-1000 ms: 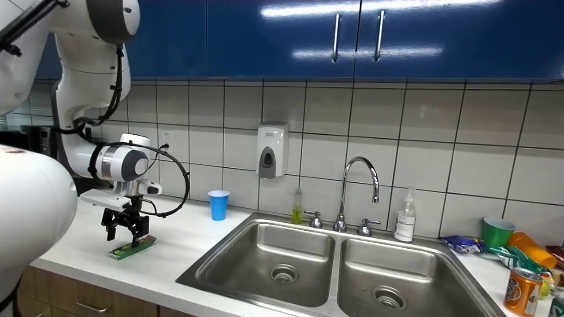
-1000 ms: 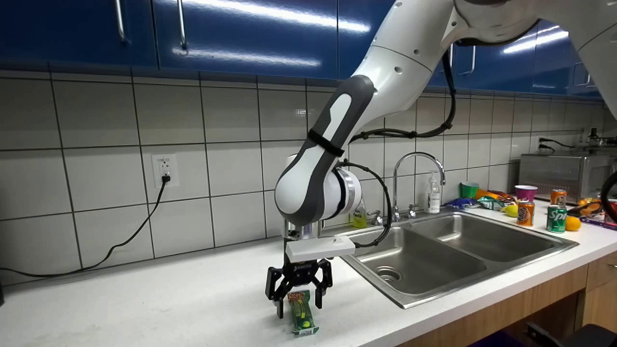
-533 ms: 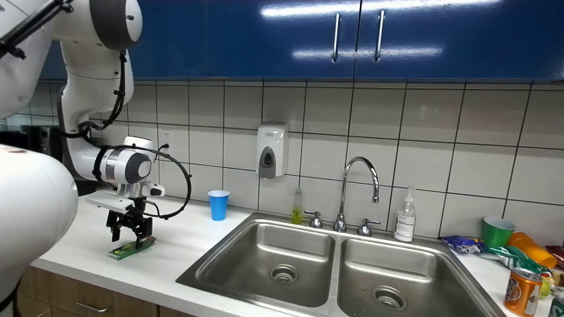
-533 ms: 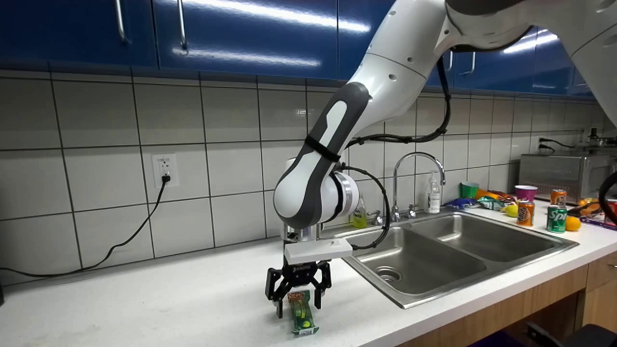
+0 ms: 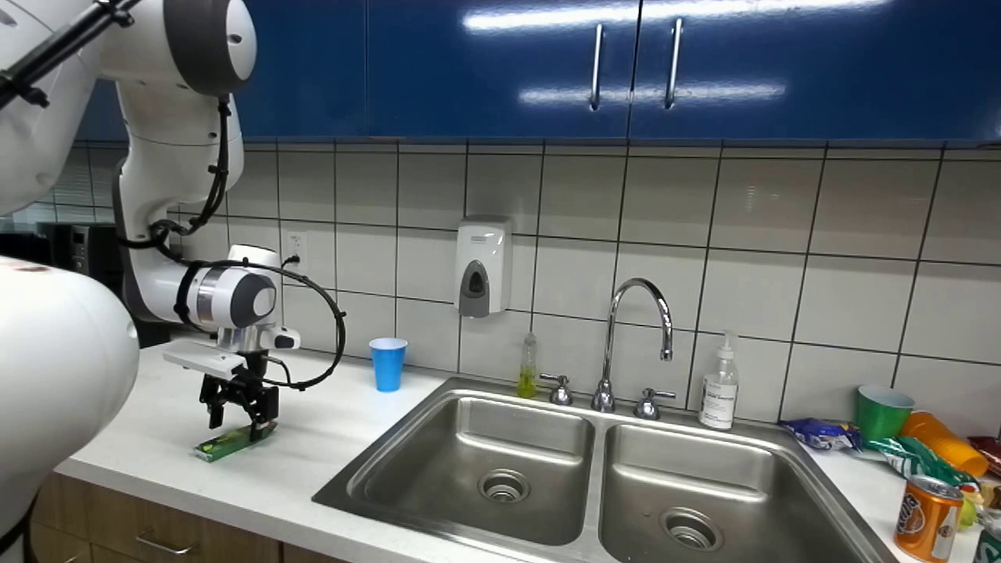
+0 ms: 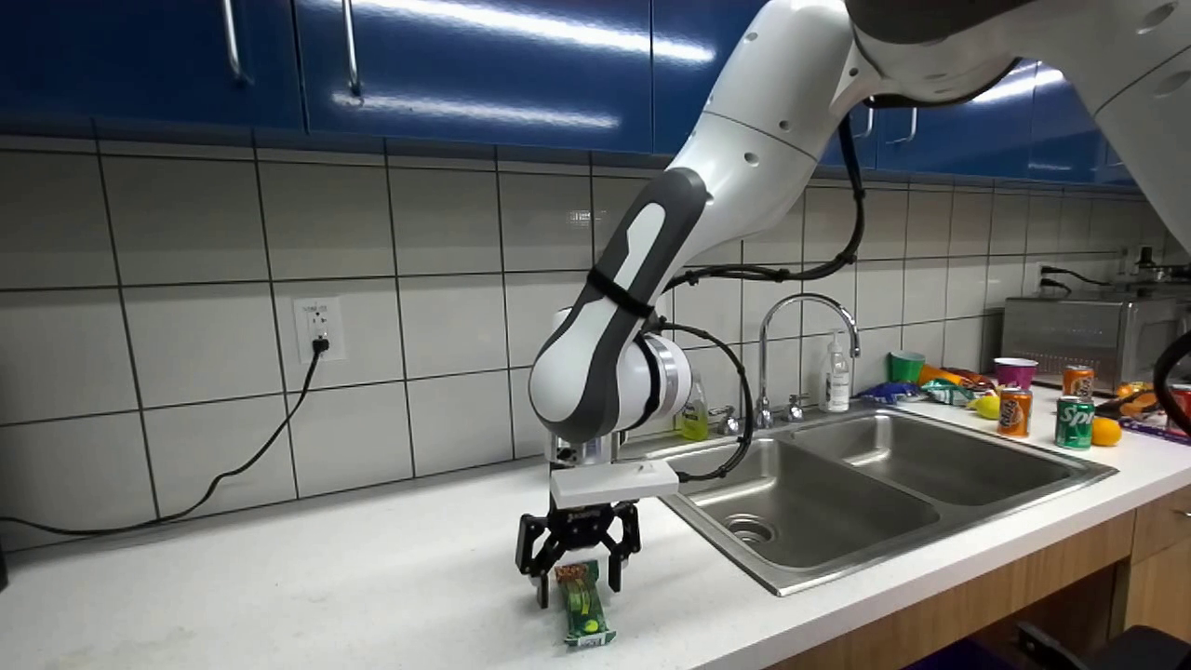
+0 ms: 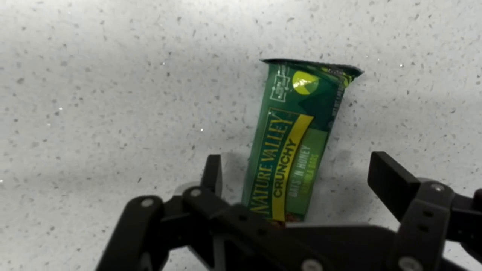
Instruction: Move the protein bar to the left sink
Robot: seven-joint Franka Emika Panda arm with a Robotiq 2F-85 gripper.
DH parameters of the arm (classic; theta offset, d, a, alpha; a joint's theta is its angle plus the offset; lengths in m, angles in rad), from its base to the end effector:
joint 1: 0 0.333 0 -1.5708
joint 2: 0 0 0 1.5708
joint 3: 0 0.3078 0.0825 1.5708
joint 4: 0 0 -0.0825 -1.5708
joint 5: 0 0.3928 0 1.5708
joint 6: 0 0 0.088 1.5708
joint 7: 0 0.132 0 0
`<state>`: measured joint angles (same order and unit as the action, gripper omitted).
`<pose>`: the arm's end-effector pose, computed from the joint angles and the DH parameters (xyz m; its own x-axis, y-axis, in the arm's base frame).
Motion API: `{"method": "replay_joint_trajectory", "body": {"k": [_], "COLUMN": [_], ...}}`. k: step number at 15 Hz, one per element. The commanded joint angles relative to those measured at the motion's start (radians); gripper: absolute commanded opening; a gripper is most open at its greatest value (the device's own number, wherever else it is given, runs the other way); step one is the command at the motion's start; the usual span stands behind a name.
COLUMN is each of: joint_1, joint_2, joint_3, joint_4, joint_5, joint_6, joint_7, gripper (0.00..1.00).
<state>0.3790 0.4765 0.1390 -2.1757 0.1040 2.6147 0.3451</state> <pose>0.4812 0.2783 0.1281 0.9945 0.0711 -0.0769 0.0639 -0.9937 -0.0917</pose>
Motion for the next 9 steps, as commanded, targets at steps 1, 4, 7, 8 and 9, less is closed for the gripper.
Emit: {"method": "replay_joint_trajectory", "body": {"k": [1, 4, 7, 8, 9], "joint_1": [0.013, 0.014, 0.014, 0.013, 0.013], "joint_2": [0.010, 0.014, 0.020, 0.022, 0.023], "joint_3": [-0.016, -0.020, -0.021, -0.021, -0.021], "joint_4": [0.019, 0.021, 0.026, 0.028, 0.029], "joint_5": [-0.029, -0.030, -0.029, -0.028, -0.028], "joint_6": [-0.002, -0.003, -0.005, -0.006, -0.006], "joint_7": [0.043, 0.046, 0.046, 0.046, 0.046], "gripper": [1.00, 1.00, 1.00, 1.00, 1.00]}}
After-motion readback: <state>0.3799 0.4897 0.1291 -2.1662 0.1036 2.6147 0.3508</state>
